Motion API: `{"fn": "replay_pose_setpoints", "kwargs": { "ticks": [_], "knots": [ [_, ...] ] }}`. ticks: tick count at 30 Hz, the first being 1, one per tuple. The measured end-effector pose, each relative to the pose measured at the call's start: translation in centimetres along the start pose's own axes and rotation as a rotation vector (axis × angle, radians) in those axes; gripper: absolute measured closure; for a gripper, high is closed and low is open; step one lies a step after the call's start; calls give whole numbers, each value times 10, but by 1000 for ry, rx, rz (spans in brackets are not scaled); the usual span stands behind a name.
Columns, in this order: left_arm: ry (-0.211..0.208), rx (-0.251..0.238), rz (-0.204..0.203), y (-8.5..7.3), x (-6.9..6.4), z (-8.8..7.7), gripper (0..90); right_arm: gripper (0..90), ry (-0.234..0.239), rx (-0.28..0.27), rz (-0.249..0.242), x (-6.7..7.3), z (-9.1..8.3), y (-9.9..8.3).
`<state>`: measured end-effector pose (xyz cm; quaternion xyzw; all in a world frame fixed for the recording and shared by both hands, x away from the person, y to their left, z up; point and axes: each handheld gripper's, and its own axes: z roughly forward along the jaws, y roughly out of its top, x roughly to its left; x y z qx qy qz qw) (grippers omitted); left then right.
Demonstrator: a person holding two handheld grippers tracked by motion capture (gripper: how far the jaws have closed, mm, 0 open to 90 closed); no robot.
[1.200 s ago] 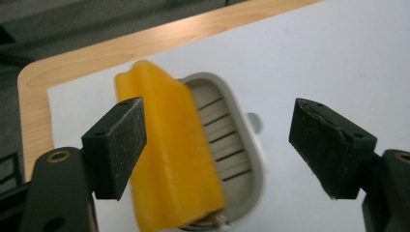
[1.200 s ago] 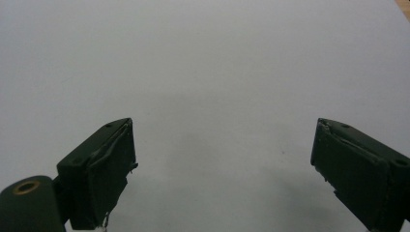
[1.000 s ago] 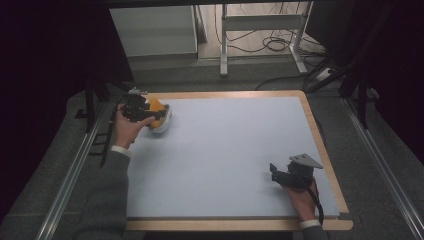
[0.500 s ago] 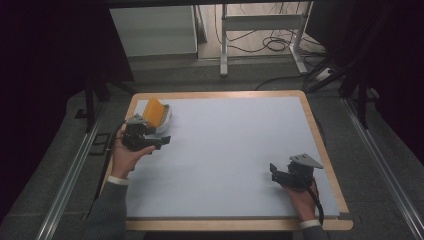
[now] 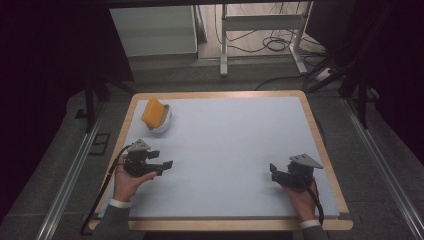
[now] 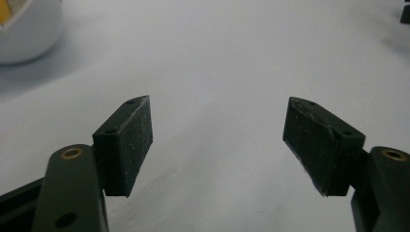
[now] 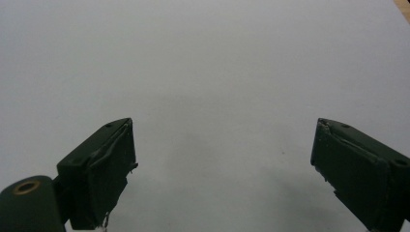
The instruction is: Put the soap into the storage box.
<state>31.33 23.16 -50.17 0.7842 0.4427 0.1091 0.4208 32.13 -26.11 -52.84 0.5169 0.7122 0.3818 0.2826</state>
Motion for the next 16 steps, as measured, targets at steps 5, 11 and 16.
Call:
{"fn": "replay_pose_setpoints", "kwargs": {
  "ticks": [5,11,16],
  "knots": [
    [8,17,-9,-5,2,4,268,90,-1,-2,0,0,0,0],
    [14,32,-6,-6,1,8,264,90,-2,-3,-3,0,0,0],
    [14,48,-1,-7,-2,10,255,90,1,-8,-8,1,-1,0]
  ]
}}
